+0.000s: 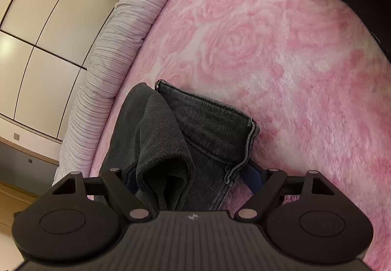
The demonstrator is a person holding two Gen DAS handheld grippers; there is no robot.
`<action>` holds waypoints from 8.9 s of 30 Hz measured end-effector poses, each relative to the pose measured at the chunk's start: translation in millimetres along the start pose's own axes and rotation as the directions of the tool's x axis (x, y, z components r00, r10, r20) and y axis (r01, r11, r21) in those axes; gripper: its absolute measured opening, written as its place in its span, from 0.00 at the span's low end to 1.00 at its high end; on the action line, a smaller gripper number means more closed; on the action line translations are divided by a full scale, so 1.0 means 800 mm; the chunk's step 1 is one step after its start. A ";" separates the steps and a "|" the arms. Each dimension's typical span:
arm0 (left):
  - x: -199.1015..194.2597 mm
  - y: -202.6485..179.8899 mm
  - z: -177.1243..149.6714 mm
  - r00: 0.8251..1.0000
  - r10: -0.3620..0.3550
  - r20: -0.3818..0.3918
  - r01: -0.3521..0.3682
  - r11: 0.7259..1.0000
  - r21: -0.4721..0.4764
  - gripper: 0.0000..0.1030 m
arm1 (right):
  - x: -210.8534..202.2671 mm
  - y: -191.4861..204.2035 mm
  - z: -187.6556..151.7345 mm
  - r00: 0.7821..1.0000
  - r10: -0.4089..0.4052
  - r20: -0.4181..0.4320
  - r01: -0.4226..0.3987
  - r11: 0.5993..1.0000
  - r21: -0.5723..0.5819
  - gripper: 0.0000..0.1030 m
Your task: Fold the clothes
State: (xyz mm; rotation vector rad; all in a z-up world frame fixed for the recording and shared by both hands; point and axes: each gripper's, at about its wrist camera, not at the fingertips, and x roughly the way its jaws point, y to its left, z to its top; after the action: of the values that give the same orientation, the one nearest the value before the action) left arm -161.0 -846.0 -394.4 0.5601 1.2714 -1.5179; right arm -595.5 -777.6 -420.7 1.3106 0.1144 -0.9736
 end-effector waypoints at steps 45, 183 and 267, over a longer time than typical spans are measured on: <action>-0.337 -0.010 -0.522 1.000 0.016 0.000 -0.015 0.921 -0.390 0.26 | -0.036 0.225 -0.191 0.698 -0.230 -0.678 -0.386 0.678 -0.626 0.59; -0.190 -0.017 -0.375 0.982 0.160 0.096 -0.119 0.146 0.982 0.25 | -0.177 0.188 -0.472 0.884 -0.468 0.018 0.233 0.408 -0.883 0.62; -0.340 -0.146 -0.360 0.933 -0.012 0.359 -0.343 -0.335 0.878 0.30 | -0.259 0.314 -0.403 0.828 -0.409 0.383 0.251 -0.341 -0.906 0.20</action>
State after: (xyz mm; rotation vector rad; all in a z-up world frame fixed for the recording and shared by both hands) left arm -240.9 -484.5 -210.8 1.5047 -0.8133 -1.9924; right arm -418.5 -410.4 -211.9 -0.4035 1.2550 -0.8345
